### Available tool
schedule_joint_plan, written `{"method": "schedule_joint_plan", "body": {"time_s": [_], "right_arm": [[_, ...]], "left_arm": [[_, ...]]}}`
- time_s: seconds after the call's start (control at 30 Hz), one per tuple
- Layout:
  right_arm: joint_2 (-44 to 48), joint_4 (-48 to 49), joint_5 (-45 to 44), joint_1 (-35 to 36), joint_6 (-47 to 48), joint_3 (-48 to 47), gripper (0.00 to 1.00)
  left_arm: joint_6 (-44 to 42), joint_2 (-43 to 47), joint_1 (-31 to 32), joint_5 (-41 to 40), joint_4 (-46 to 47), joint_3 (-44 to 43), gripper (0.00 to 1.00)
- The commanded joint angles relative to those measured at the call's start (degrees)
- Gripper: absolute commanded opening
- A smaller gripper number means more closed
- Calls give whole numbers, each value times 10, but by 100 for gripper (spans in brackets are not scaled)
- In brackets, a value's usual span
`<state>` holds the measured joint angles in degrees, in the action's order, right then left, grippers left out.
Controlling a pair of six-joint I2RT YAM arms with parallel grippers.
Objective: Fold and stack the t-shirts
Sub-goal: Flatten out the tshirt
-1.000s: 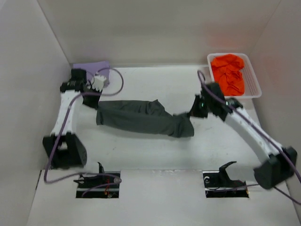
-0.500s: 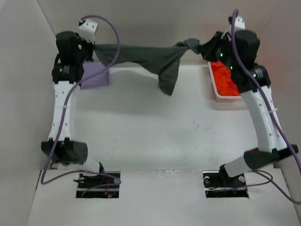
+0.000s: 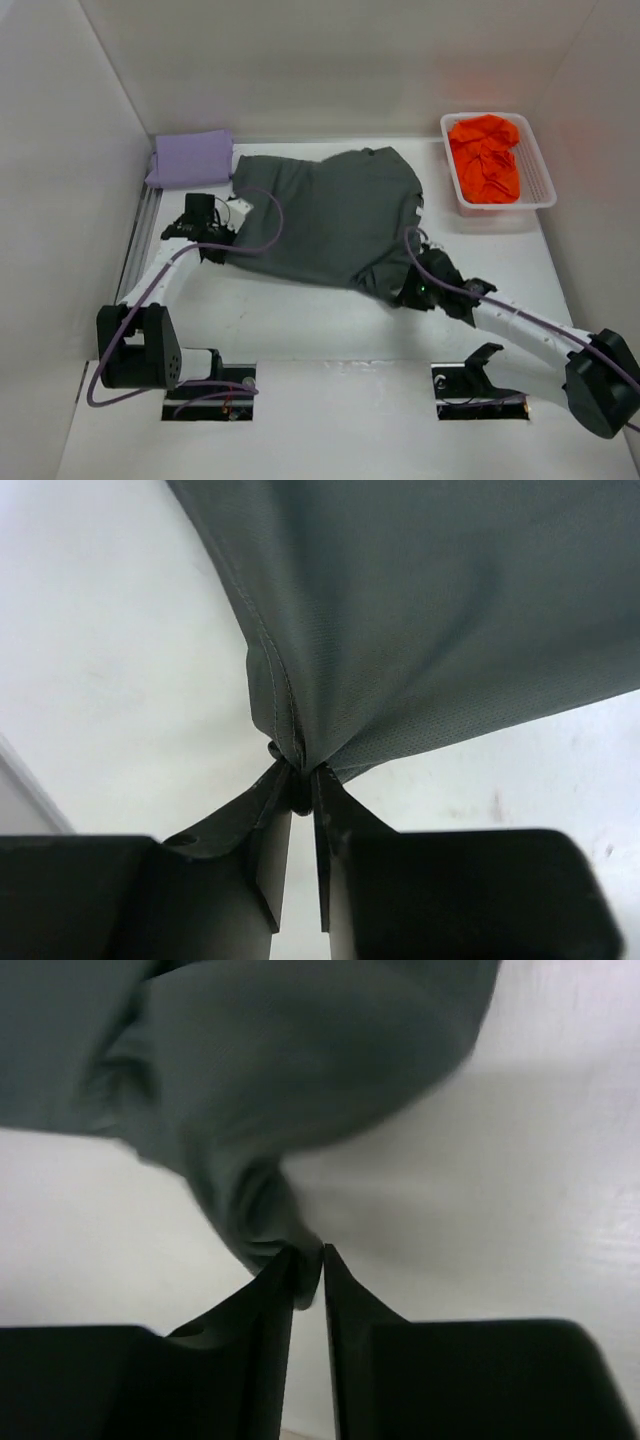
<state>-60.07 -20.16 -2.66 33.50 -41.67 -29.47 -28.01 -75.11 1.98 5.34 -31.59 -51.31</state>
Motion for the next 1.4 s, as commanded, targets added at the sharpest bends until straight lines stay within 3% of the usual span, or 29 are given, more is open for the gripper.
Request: {"method": "schedule_joint_plan", "body": {"time_s": [0.0, 0.1, 0.2, 0.3, 0.5, 0.63, 0.77, 0.93, 1.17, 1.37], "right_arm": [[11, 132, -21, 28, -106, 62, 24], [52, 110, -19, 47, -132, 90, 37], [128, 25, -37, 52, -148, 86, 40], [196, -72, -67, 53, -155, 58, 40], [187, -144, -82, 59, -165, 21, 42], [182, -134, -99, 82, -198, 43, 48], [121, -69, -106, 71, -169, 50, 45], [27, -31, -121, 54, -110, -20, 34], [-101, 25, -49, -59, -33, -34, 26], [-255, 3, 26, -165, 88, -198, 23]], "left_arm": [[-36, -9, 5, -14, 15, 39, 15], [-54, 6, 6, -23, -11, 60, 28], [-77, 47, 5, -37, -50, 67, 43], [-99, 84, 5, -61, -89, 67, 50], [-122, 85, -1, -89, -123, 52, 52], [-124, 66, -11, -87, -103, 12, 52], [-99, 28, 11, -76, 3, -21, 53], [-64, -52, 65, -78, 120, -58, 54], [-42, -228, 76, -89, 152, -114, 53], [-7, -332, 41, -121, 147, -187, 52]]}}
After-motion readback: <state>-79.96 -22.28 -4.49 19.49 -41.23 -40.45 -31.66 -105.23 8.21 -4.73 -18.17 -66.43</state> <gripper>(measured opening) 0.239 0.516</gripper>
